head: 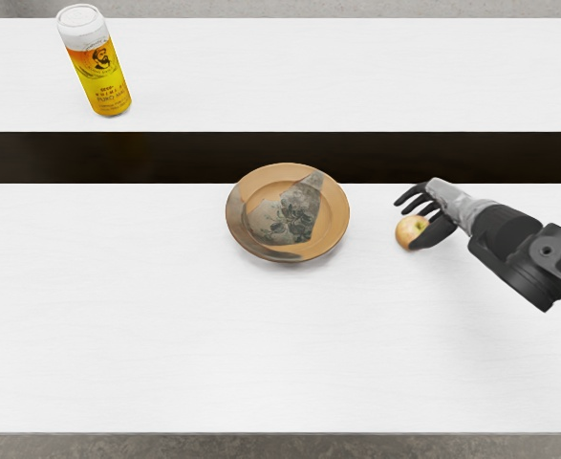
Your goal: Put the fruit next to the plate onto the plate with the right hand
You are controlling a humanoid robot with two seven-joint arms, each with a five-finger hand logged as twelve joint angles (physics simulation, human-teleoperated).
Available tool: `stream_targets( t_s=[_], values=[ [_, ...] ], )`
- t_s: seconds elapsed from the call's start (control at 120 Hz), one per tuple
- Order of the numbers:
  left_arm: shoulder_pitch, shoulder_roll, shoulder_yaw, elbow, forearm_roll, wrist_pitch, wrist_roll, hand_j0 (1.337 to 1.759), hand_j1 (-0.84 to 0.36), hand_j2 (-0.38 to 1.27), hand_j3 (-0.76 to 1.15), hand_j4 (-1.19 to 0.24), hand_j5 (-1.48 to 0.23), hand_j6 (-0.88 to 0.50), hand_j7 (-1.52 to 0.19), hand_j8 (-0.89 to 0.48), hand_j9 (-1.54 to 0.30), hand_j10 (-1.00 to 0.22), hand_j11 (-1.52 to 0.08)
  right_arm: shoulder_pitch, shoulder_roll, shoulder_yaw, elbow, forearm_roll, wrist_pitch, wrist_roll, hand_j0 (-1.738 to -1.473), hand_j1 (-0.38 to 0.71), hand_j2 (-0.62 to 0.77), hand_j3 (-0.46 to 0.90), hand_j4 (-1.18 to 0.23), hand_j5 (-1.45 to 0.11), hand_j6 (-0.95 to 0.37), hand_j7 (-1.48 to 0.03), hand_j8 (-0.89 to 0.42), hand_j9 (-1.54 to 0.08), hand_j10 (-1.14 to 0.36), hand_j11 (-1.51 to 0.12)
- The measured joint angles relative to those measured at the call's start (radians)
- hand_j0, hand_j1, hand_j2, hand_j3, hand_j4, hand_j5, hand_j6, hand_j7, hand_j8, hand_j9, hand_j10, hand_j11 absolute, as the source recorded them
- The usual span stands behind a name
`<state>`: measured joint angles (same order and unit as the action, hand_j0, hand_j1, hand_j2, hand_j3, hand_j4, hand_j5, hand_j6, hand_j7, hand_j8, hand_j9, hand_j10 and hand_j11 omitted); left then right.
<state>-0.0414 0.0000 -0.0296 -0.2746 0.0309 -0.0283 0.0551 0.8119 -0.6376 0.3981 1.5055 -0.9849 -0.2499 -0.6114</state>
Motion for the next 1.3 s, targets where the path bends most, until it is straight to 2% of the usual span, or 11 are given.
stream_targets(
  t_s=[0.033,0.158,0.2,0.275,0.325,0.417,0.517,0.55,0.733,1.042,1.3],
  values=[
    [0.0,0.0,0.0,0.0,0.0,0.0,0.0,1.658,0.35,0.0,0.0,0.0,0.0,0.0,0.0,0.0,0.0,0.0,0.0,0.0,0.005,0.0,-0.006,-0.001,0.0,0.0,-1.655,0.2,0.01,0.0,-0.47,-0.56,-0.46,-0.58,-0.48,-0.6,-0.45,-0.6],
    [0.0,0.0,0.0,0.0,0.0,0.0,0.0,1.658,0.35,0.0,0.0,0.0,0.0,0.0,0.0,0.0,0.0,0.0,0.0,0.0,0.017,0.001,-0.021,-0.004,0.001,0.0,-1.652,0.22,0.0,0.0,-0.48,-0.56,-0.47,-0.58,-0.48,-0.62,-0.45,-0.62],
    [0.0,0.0,0.0,0.0,0.0,0.0,0.0,1.658,0.35,0.0,0.0,0.0,0.0,0.0,0.0,0.0,0.0,0.0,0.0,0.0,0.021,0.001,-0.025,-0.003,0.001,0.0,-1.652,0.24,0.08,0.0,-0.48,-0.57,-0.48,-0.59,-0.45,-0.63,-0.45,-0.63],
    [0.0,0.0,0.0,0.0,0.0,0.0,0.0,1.658,0.35,0.0,0.0,0.0,0.0,0.0,0.0,0.0,0.0,0.0,0.0,0.0,0.026,0.003,-0.031,0.001,0.0,0.0,-1.652,0.23,0.02,0.0,-0.49,-0.58,-0.48,-0.6,-0.45,-0.64,-0.46,-0.64],
    [0.0,0.0,0.0,0.0,0.0,0.0,0.0,1.658,0.35,0.0,0.0,0.0,0.0,0.0,0.0,0.0,0.0,0.0,0.0,-0.001,0.028,0.004,-0.033,0.002,0.0,0.0,-1.652,0.24,0.06,0.0,-0.51,-0.6,-0.5,-0.62,-0.43,-0.66,-0.47,-0.66],
    [0.0,0.0,0.0,0.0,0.0,0.0,0.0,1.658,0.35,0.0,0.0,0.0,0.0,0.0,0.0,0.0,0.0,0.0,0.0,-0.002,0.03,0.005,-0.035,0.003,0.001,-0.001,-1.65,0.26,0.03,0.0,-0.54,-0.63,-0.53,-0.65,-0.39,-0.7,-0.48,-0.7],
    [0.0,0.0,0.0,0.0,0.0,0.0,0.0,1.658,0.35,0.0,0.0,0.0,0.0,0.0,0.0,0.0,0.0,0.0,0.0,-0.003,0.031,0.005,-0.036,0.006,0.001,0.0,-1.647,0.28,0.07,0.0,-0.57,-0.67,-0.5,-0.7,-0.37,-0.74,-0.46,-0.74],
    [0.0,0.0,0.0,0.0,0.0,0.0,0.0,1.658,0.35,0.0,0.0,0.0,0.0,0.0,0.0,0.0,0.0,0.0,0.0,-0.003,0.032,0.005,-0.037,0.007,0.001,0.0,-1.648,0.28,0.12,0.0,-0.57,-0.68,-0.51,-0.71,-0.37,-0.74,-0.46,-0.75],
    [0.0,0.0,0.0,0.0,0.0,0.0,0.0,1.658,0.35,0.0,0.0,0.0,0.0,0.0,0.0,0.0,0.0,0.0,0.0,-0.003,0.062,0.005,-0.068,0.004,0.002,-0.001,-1.647,0.22,0.1,0.0,-0.62,-0.69,-0.57,-0.74,-0.45,-0.75,-0.53,-0.75],
    [0.0,0.0,0.0,0.0,0.0,0.0,0.0,1.658,0.35,0.0,0.0,0.0,0.0,0.0,0.0,0.0,0.0,0.0,0.0,0.007,0.061,0.081,-0.05,0.018,0.015,0.0,-1.652,0.22,0.11,0.0,-0.62,-0.8,-0.53,-0.8,-0.41,-0.8,-0.49,-0.8],
    [0.0,0.0,0.0,0.0,0.0,0.0,0.0,1.658,0.35,0.0,0.0,0.0,0.0,0.0,0.0,0.0,0.0,0.0,0.0,0.103,0.143,0.129,-0.008,0.019,0.083,0.0,-1.654,0.24,0.15,0.0,-0.62,-0.82,-0.53,-0.81,-0.39,-0.81,-0.48,-0.79]
  ],
)
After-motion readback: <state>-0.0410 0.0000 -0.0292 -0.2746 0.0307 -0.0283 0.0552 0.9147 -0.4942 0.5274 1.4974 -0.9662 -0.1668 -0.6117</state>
